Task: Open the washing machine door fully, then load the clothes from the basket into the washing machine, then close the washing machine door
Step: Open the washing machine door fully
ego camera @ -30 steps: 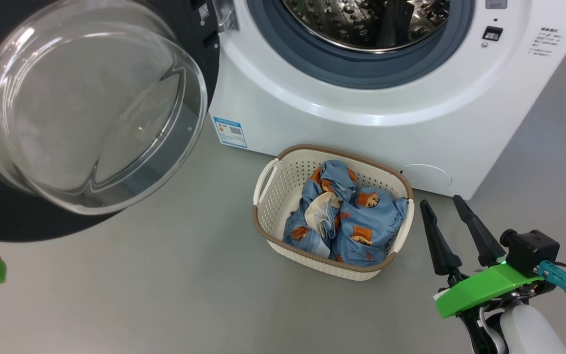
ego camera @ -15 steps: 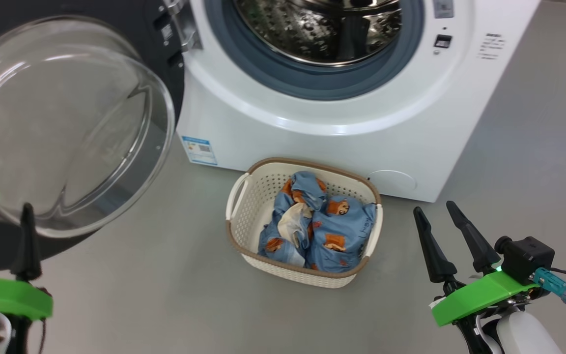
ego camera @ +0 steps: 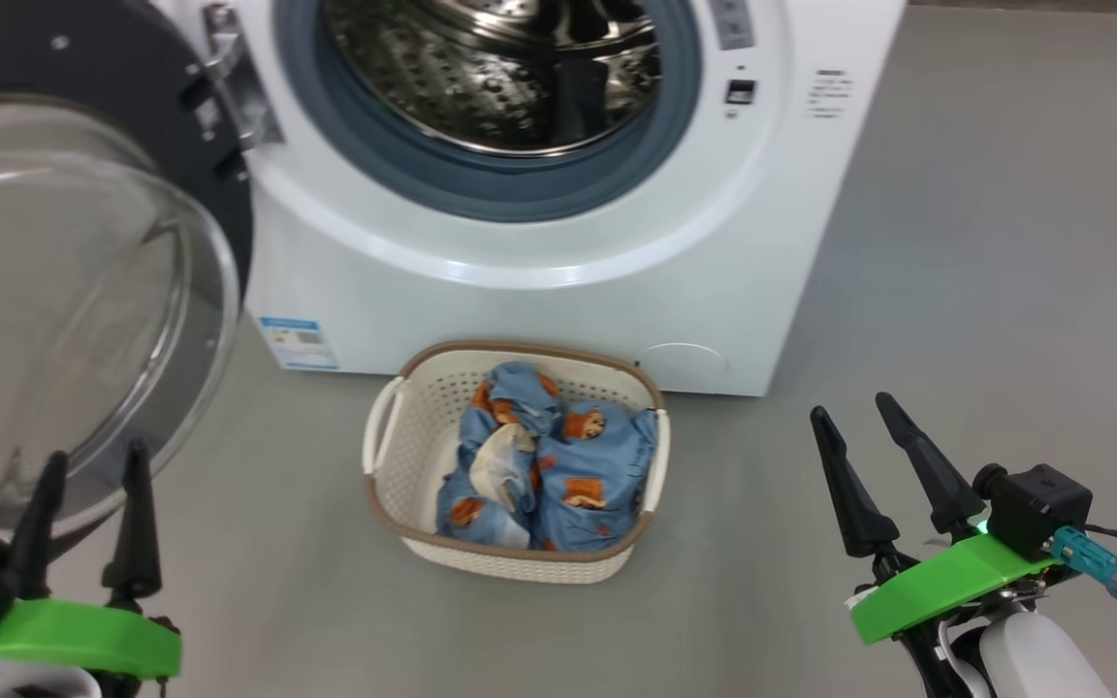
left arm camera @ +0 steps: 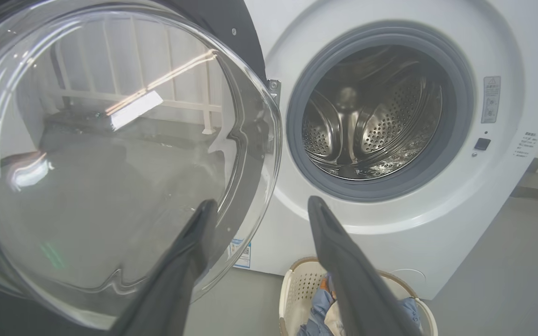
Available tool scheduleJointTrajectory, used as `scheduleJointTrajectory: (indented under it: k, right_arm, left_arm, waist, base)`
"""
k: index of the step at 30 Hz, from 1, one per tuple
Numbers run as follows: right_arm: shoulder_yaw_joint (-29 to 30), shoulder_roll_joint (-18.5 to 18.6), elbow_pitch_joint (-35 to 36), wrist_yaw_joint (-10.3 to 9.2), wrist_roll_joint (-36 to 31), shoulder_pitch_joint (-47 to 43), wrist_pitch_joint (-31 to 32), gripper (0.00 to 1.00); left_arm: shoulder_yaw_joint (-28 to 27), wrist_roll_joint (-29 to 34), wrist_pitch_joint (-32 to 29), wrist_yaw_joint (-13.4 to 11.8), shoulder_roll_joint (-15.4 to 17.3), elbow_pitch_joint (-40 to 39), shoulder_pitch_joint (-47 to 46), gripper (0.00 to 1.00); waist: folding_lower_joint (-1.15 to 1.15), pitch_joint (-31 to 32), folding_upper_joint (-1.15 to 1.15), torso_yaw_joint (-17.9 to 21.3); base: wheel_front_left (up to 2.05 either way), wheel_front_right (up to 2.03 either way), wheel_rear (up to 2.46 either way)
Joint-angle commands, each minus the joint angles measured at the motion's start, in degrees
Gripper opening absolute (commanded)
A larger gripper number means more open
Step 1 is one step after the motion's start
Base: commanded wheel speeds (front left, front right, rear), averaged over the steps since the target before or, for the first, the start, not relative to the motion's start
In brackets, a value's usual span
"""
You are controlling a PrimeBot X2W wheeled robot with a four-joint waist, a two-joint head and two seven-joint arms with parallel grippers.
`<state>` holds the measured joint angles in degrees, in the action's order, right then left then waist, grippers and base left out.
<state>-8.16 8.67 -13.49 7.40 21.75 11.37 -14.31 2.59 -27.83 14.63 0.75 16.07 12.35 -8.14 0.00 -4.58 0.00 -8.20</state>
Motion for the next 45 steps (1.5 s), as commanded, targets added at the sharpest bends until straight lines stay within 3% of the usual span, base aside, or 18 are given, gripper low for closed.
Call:
scheduleJointTrajectory:
  k: [1,12,21,45]
  right_arm:
    - [-1.24,0.22,1.68,0.09,-0.28,0.26,-0.69,1.0]
    - [-1.39,1.57,1.92,0.09,-0.57,0.4,-0.69,1.0]
    - [-0.77,2.63,2.13,0.09,-0.87,0.22,-0.69,1.0]
    - [-0.09,3.03,2.4,0.09,-1.28,-0.5,-0.69,1.0]
  left_arm:
    - [-1.95,0.84,0.37,-0.23,1.4,-1.7,-0.79,1.0]
    - [-1.61,2.88,0.37,-0.63,-0.92,-4.27,1.91,1.0]
    - [-1.49,3.1,0.37,0.53,-2.99,-4.49,3.63,1.0]
    - [-2.81,6.01,0.37,3.0,-5.37,-4.42,4.23,1.0]
  waist:
    - [0.0,0.5,0.0,2.38]
    - [0.0,0.91,0.0,7.13]
    - [0.0,1.36,0.0,9.0]
    - [0.0,2.23,0.0,8.38]
  base:
    - [0.0,0.0,0.0]
    - [0.0,0.0,0.0]
    - [0.0,0.0,0.0]
    - [0.0,0.0,0.0]
